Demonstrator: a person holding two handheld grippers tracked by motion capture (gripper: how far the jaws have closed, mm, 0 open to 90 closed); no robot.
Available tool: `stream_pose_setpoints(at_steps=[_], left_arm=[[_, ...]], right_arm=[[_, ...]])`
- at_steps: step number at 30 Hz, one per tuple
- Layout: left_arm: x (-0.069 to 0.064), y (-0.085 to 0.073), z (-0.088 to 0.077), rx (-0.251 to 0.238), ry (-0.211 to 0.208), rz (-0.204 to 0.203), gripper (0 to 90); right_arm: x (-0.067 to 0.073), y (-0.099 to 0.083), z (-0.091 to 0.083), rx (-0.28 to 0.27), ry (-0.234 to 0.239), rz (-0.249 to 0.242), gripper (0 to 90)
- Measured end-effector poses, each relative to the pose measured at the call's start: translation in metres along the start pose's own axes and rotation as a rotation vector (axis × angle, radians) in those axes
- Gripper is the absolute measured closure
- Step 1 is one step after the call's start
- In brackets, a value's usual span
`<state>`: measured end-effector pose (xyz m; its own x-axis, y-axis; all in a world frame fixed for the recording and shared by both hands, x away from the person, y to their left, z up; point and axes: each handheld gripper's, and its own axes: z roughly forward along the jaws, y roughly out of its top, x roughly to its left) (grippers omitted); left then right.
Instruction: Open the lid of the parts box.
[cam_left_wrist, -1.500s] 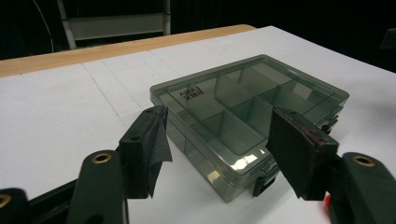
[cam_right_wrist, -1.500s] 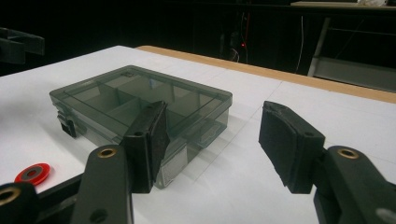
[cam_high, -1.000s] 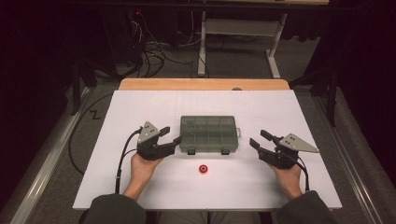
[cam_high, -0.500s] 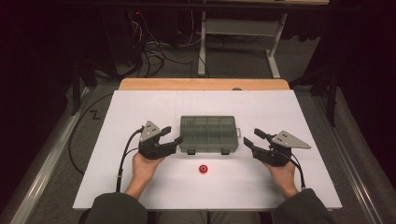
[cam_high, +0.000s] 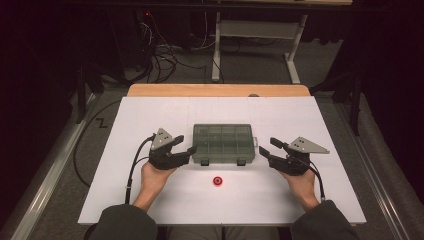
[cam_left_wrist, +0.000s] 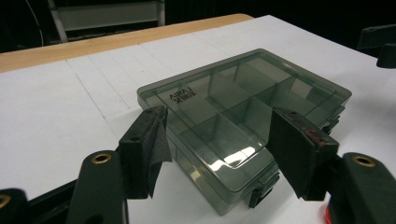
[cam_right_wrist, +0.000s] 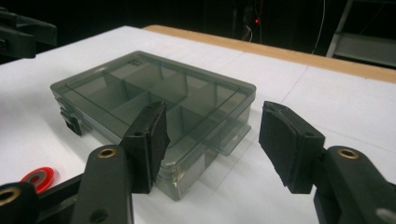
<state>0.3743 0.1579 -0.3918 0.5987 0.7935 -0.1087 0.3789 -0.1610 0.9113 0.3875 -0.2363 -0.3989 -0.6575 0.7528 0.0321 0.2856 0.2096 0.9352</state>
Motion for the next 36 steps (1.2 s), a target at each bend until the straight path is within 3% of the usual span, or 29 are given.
stream_pose_setpoints(at_steps=[4, 8, 13, 18, 22, 26, 32, 36], left_arm=[[0.002, 0.003, 0.000, 0.044, 0.003, -0.028, 35.4], [0.003, 0.004, -0.001, 0.062, 0.004, -0.030, 36.3], [0.002, 0.006, -0.001, 0.087, 0.010, -0.015, 37.8], [0.002, 0.007, -0.001, 0.129, 0.021, 0.003, 39.4], [0.000, 0.008, -0.001, 0.159, 0.033, 0.035, 40.5], [-0.001, 0.009, -0.002, 0.176, 0.031, 0.074, 49.0], [0.000, 0.010, -0.001, 0.246, 0.056, 0.073, 49.2], [0.001, 0.010, -0.001, 0.286, 0.025, 0.065, 50.1]], right_arm=[[-0.001, 0.002, 0.001, 0.041, -0.009, 0.006, 46.1], [-0.002, 0.005, 0.001, 0.085, -0.004, 0.022, 48.8], [-0.003, 0.005, 0.001, 0.114, -0.006, 0.022, 50.7], [-0.007, 0.005, 0.000, 0.172, 0.012, 0.058, 52.1], [-0.008, 0.008, 0.000, 0.212, 0.014, 0.050, 53.8], [-0.007, 0.011, 0.001, 0.247, 0.023, 0.035, 56.3], [-0.004, 0.015, 0.003, 0.300, 0.035, -0.009, 62.8], [-0.003, 0.016, 0.006, 0.329, 0.043, -0.018, 66.0]])
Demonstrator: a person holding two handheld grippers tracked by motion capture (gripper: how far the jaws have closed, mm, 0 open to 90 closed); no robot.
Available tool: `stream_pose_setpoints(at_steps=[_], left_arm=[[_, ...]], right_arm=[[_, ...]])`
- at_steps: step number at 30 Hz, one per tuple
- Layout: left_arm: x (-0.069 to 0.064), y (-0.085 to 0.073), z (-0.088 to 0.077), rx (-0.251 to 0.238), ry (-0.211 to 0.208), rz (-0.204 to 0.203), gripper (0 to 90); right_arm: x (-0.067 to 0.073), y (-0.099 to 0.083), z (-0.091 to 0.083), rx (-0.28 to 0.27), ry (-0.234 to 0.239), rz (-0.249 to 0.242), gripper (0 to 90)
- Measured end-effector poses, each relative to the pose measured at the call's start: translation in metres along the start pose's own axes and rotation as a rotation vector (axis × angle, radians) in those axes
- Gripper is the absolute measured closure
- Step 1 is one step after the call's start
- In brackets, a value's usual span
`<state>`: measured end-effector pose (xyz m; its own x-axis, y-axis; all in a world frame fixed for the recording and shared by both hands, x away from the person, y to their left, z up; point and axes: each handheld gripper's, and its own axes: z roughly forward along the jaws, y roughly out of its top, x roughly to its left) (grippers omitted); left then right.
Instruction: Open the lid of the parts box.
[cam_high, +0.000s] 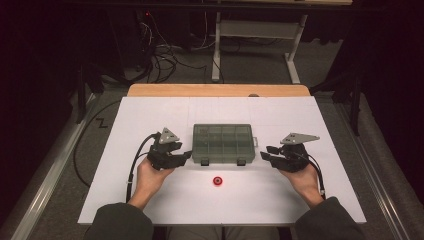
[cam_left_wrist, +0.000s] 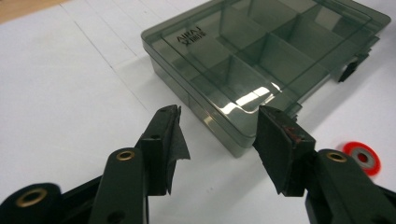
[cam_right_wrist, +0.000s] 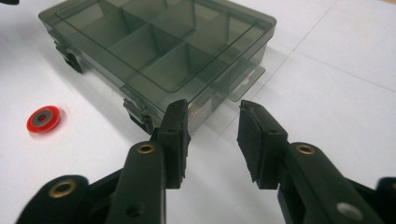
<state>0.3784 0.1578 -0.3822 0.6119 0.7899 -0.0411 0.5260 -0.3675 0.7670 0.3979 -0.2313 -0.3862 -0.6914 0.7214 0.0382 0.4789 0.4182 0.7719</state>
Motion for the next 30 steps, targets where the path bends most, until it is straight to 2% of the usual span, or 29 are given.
stream_pose_setpoints(at_steps=[10, 20, 30], left_arm=[[-0.002, 0.003, 0.004, 0.088, 0.005, 0.033, 57.1], [0.000, 0.003, 0.007, 0.135, -0.006, 0.016, 64.4], [-0.001, 0.002, 0.012, 0.194, -0.012, 0.025, 71.5]], right_arm=[[0.001, 0.006, 0.004, 0.077, 0.010, -0.024, 77.3], [0.004, 0.006, 0.010, 0.144, 0.028, -0.069, 87.3], [0.007, 0.008, 0.015, 0.187, 0.036, -0.097, 90.0]])
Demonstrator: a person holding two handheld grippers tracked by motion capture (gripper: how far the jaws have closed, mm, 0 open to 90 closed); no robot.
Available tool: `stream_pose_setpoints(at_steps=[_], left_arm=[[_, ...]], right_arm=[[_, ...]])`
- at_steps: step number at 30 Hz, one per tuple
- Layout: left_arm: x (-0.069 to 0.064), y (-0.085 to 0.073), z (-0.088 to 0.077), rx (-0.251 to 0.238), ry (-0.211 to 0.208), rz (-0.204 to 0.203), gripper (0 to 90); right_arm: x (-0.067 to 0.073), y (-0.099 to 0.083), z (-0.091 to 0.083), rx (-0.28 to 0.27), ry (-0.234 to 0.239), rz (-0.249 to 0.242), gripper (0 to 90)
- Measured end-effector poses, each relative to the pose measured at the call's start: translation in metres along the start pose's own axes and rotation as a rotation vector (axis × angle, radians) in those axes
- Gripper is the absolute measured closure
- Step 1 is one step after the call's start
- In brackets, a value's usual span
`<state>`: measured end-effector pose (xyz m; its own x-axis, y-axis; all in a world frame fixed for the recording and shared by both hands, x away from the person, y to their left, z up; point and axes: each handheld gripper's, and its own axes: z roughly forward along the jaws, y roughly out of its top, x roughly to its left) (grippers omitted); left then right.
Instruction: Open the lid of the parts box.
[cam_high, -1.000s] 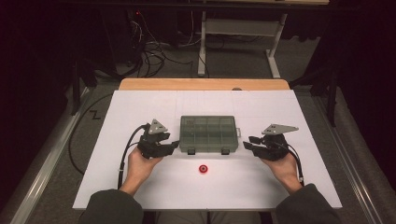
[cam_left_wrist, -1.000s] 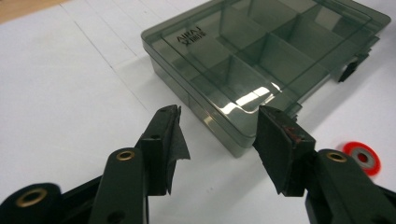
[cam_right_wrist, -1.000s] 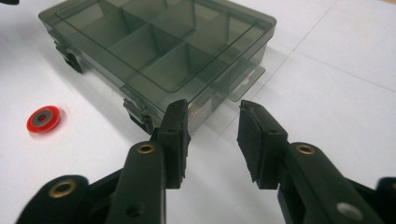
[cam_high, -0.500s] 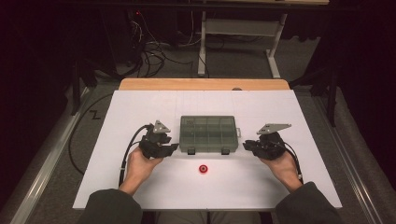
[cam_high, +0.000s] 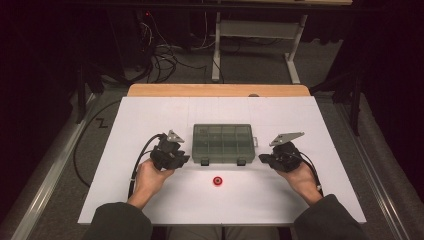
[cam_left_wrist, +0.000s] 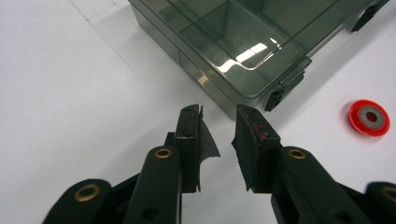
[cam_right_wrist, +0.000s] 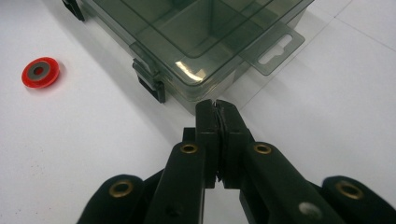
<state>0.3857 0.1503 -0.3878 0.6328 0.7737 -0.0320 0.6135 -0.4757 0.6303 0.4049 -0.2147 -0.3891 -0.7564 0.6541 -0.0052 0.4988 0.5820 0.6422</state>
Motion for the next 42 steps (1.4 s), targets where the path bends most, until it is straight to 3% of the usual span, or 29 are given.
stream_pose_setpoints(at_steps=[19, 42], left_arm=[[-0.006, 0.002, 0.008, 0.059, 0.025, 0.035, 76.8], [-0.010, 0.004, 0.009, 0.045, 0.025, 0.045, 76.8]], right_arm=[[0.005, 0.005, 0.009, 0.048, 0.016, -0.019, 90.0], [0.005, 0.005, 0.008, 0.037, 0.019, -0.007, 90.0]])
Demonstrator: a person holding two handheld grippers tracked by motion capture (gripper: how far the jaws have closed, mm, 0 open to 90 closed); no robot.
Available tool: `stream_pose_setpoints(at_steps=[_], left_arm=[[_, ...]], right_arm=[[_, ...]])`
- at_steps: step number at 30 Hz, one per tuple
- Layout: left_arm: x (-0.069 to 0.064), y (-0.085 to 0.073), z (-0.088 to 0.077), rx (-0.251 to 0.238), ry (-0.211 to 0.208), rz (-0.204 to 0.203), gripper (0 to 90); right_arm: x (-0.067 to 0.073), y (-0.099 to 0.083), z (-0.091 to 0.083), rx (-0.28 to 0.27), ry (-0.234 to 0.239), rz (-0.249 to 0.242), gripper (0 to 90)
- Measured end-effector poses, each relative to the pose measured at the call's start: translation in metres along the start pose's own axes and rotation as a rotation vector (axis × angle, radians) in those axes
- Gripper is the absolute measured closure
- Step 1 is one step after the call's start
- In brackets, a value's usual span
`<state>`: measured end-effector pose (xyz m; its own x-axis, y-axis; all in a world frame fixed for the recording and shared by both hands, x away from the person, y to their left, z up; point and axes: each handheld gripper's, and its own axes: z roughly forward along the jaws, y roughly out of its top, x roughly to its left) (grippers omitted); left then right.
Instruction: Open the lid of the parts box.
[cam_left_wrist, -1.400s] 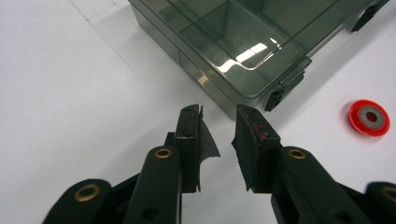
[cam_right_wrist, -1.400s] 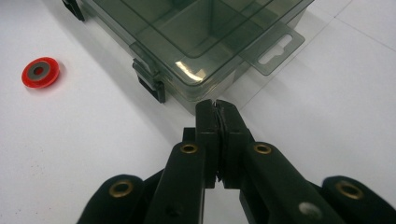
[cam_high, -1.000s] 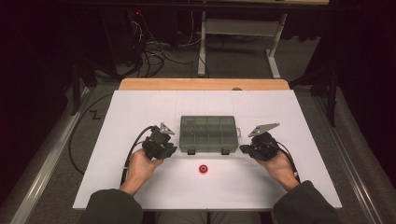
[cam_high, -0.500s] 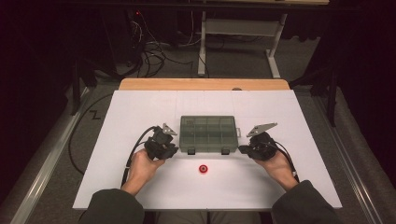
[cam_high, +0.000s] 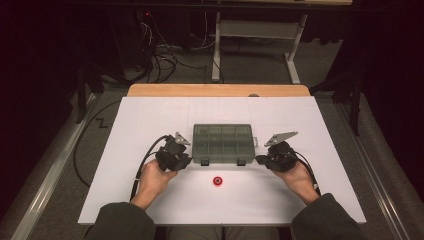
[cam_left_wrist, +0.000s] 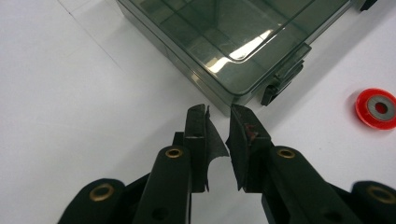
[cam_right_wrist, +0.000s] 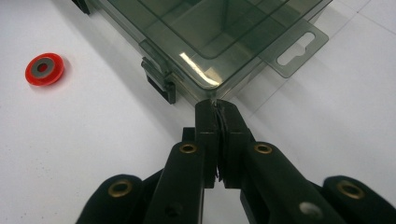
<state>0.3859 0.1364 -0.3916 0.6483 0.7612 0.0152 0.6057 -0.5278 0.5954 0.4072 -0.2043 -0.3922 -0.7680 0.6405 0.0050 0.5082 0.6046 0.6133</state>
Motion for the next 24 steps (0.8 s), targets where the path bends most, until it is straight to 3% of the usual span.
stream_pose_setpoints(at_steps=[13, 21, 24], left_arm=[[-0.0039, 0.0004, 0.0024, 0.006, 0.006, 0.012, 76.9], [-0.0055, 0.0014, 0.0002, -0.010, 0.004, 0.016, 77.1], [-0.0059, 0.0027, -0.0030, -0.038, 0.010, 0.015, 76.8]], right_arm=[[0.0030, 0.0004, 0.0042, 0.017, -0.001, -0.017, 90.0], [0.0024, 0.0011, -0.0003, -0.014, -0.005, -0.009, 89.9], [0.0022, 0.0021, -0.0026, -0.035, -0.006, -0.011, 89.5]])
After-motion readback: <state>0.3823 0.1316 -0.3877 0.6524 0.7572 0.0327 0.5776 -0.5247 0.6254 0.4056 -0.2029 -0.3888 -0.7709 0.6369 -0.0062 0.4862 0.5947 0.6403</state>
